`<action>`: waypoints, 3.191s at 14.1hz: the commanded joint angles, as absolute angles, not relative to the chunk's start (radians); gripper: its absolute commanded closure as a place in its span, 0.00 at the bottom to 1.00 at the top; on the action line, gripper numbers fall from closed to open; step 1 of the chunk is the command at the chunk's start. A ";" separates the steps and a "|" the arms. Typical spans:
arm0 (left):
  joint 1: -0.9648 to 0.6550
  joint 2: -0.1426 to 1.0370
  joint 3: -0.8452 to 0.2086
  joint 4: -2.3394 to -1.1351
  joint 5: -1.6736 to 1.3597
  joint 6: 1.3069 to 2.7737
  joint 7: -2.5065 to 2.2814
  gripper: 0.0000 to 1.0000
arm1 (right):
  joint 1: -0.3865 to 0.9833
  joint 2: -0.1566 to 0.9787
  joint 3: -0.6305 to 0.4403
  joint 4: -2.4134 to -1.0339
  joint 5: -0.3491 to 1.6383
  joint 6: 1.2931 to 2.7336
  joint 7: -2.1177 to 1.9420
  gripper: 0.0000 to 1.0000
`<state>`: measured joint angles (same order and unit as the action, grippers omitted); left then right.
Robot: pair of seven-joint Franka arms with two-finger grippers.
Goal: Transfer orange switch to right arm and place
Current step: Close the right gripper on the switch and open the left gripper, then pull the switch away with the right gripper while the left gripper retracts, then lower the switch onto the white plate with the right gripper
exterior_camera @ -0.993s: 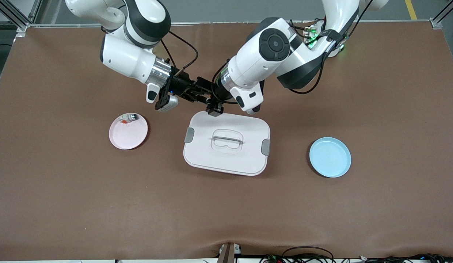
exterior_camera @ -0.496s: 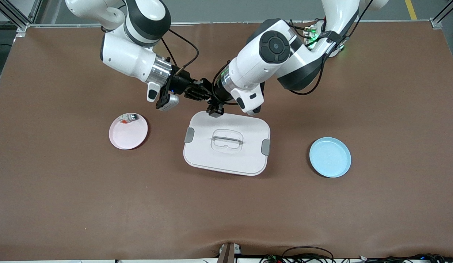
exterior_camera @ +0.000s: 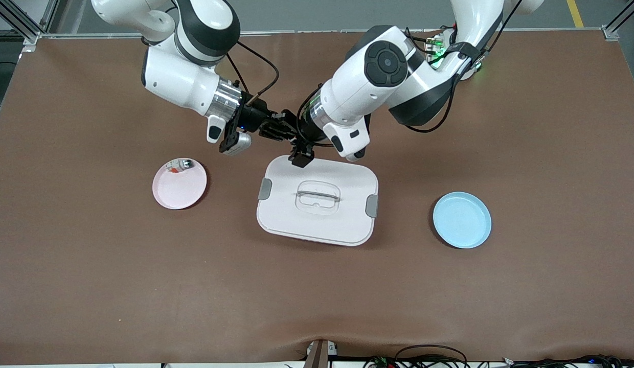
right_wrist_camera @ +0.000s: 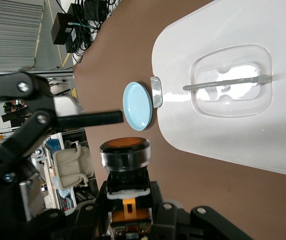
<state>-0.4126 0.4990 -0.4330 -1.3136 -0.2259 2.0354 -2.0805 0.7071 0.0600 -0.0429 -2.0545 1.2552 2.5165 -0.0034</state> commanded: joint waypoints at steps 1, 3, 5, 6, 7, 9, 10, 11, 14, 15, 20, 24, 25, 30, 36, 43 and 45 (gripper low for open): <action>-0.405 0.480 -0.413 -1.304 -0.224 2.002 -2.047 0.00 | 0.721 0.060 -0.055 -2.042 1.253 2.514 -0.006 1.00; -0.403 0.439 -0.379 -1.304 -0.206 1.965 -1.969 0.00 | 0.710 0.060 -0.058 -2.034 1.147 2.513 -0.070 1.00; -0.391 0.407 -0.382 -1.304 -0.145 1.915 -1.895 0.00 | 0.665 0.055 -0.063 -2.037 0.955 2.446 -0.133 1.00; -0.368 0.391 -0.383 -1.305 -0.121 1.886 -1.861 0.00 | 0.631 0.054 -0.063 -2.034 0.858 2.372 -0.141 1.00; -0.351 0.376 -0.383 -1.305 -0.109 1.858 -1.803 0.00 | 0.603 0.048 -0.063 -2.025 0.734 2.314 -0.144 1.00; -0.301 0.332 -0.382 -1.310 -0.100 1.803 -1.653 0.00 | 0.568 0.046 -0.063 -1.991 0.465 2.196 -0.184 1.00; -0.275 0.318 -0.380 -1.312 -0.095 1.763 -1.573 0.00 | 0.551 0.046 -0.063 -1.971 0.380 2.124 -0.213 1.00; -0.244 0.302 -0.380 -1.312 -0.094 1.732 -1.492 0.00 | 0.532 0.046 -0.063 -1.961 0.303 2.073 -0.280 1.00; -0.146 0.266 -0.380 -1.313 -0.080 1.631 -1.226 0.00 | 0.474 0.044 -0.063 -1.971 0.167 2.056 -0.547 1.00; -0.120 0.259 -0.380 -1.313 -0.054 1.603 -1.160 0.00 | 0.448 0.044 -0.063 -1.988 0.163 2.059 -0.637 1.00; -0.043 0.224 -0.380 -1.312 0.099 1.506 -0.916 0.00 | 0.371 0.037 -0.063 -2.109 0.121 2.158 -0.964 1.00; 0.079 0.190 -0.382 -1.313 0.110 1.454 -0.622 0.00 | 0.337 0.031 -0.063 -2.262 0.115 2.350 -1.147 1.00; 0.103 0.189 -0.380 -1.313 0.112 1.448 -0.562 0.00 | 0.334 0.038 -0.063 -2.276 0.104 2.368 -1.181 1.00; 0.167 0.153 -0.380 -1.313 0.114 1.427 -0.399 0.00 | 0.310 0.078 -0.063 -2.355 0.055 2.489 -1.213 1.00; 0.005 0.059 -0.145 -1.400 0.095 1.410 -0.204 0.00 | 0.264 0.165 -0.064 -2.457 0.006 2.697 -1.226 1.00; -0.034 -0.043 -0.089 -1.558 0.055 1.486 -0.170 0.00 | 0.169 0.253 -0.071 -2.453 -0.132 2.775 -1.224 1.00; -0.032 -0.046 -0.089 -1.572 0.049 1.505 -0.170 0.00 | 0.167 0.270 -0.071 -2.453 -0.133 2.795 -1.224 1.00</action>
